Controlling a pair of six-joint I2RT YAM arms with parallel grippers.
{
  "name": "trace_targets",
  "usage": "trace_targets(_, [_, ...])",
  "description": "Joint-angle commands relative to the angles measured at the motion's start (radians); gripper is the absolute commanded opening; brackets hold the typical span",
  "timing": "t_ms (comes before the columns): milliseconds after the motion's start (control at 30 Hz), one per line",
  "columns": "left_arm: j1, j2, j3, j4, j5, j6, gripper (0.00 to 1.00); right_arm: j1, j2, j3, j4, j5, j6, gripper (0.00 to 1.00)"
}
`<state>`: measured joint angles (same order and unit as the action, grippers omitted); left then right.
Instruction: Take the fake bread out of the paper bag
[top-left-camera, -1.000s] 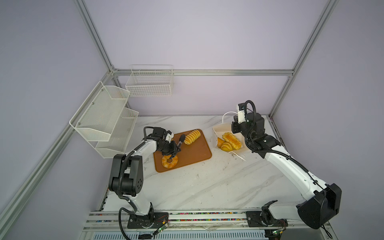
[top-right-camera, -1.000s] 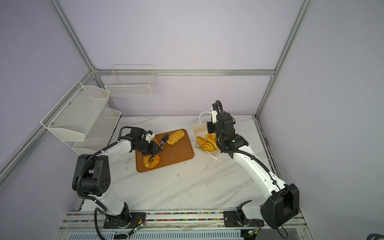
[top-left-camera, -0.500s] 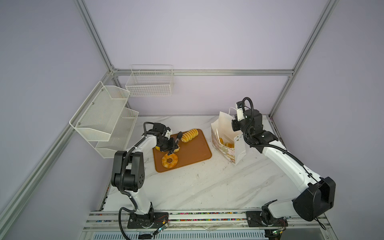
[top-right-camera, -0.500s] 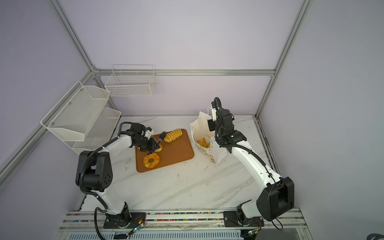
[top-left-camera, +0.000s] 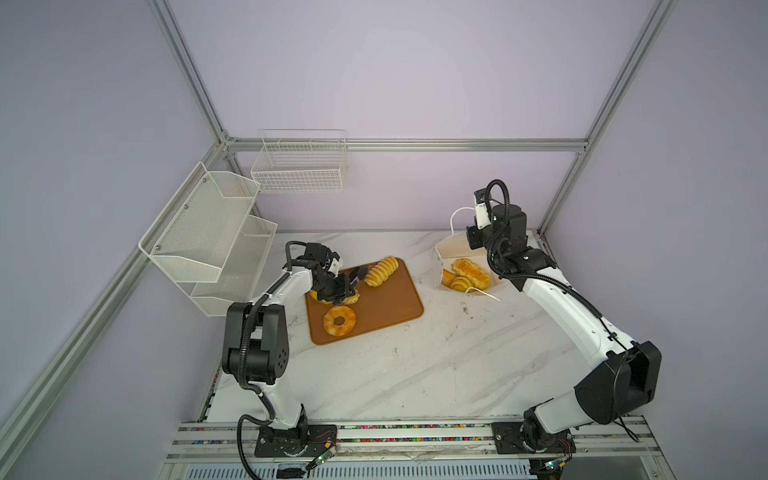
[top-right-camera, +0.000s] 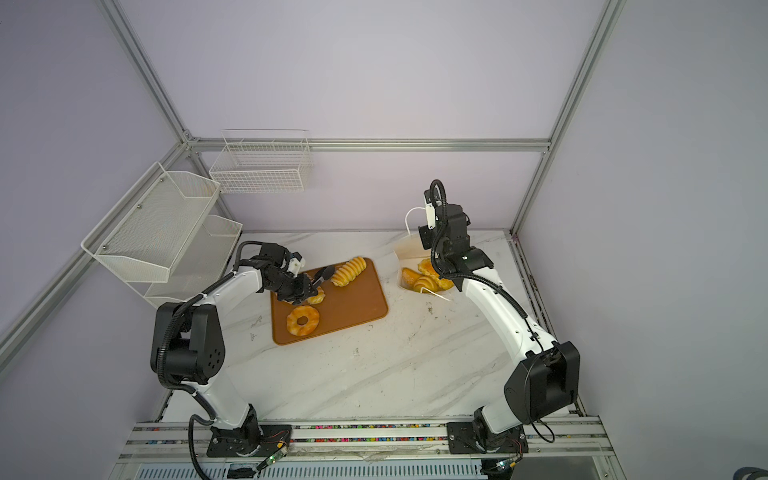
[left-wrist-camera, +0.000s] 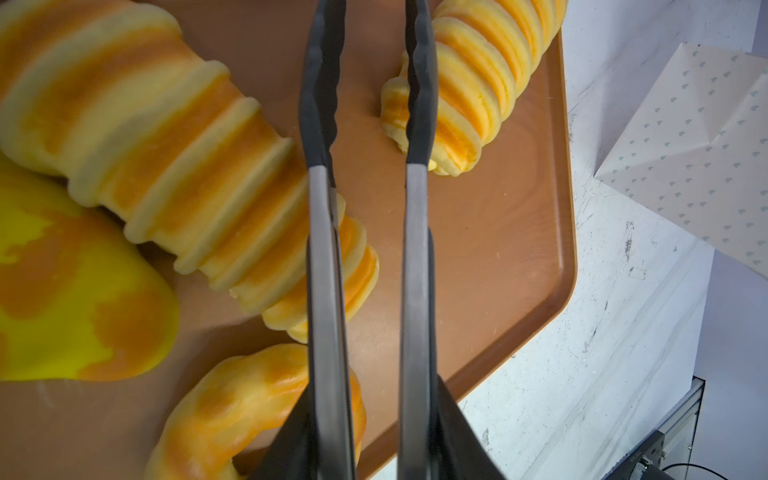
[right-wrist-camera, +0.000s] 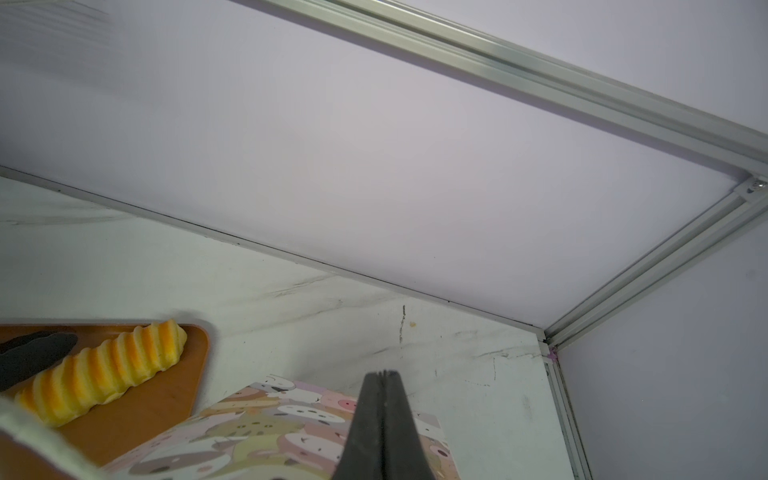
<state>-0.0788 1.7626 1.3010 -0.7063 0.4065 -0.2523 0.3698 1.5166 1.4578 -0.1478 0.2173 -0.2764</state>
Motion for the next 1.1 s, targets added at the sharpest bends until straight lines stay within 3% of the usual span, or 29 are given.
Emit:
trace_targets(0, [0.008,-0.084,0.121,-0.007,-0.009,0.033,0.36,-0.011,0.008,0.049,0.027,0.0,-0.041,0.0])
trace_targets(133, [0.007,-0.138,0.106,-0.012,-0.028,0.064,0.3,-0.012,-0.006,0.005,0.042,-0.072,-0.043,0.0])
trace_targets(367, [0.008,-0.234,0.043,-0.021,-0.022,0.093,0.28,-0.011,-0.195,-0.303,0.153,-0.193,0.043,0.0])
trace_targets(567, [0.002,-0.291,0.025,-0.028,0.019,0.088,0.21,-0.011,-0.313,-0.453,0.166,-0.26,0.1,0.0])
trace_targets(900, [-0.044,-0.391,0.029,-0.059,0.024,0.077,0.11,-0.012,-0.369,-0.516,0.173,-0.3,0.146,0.0])
trace_targets(1067, [-0.165,-0.43,0.12,-0.134,-0.05,0.092,0.11,-0.012,-0.395,-0.536,0.18,-0.331,0.179,0.0])
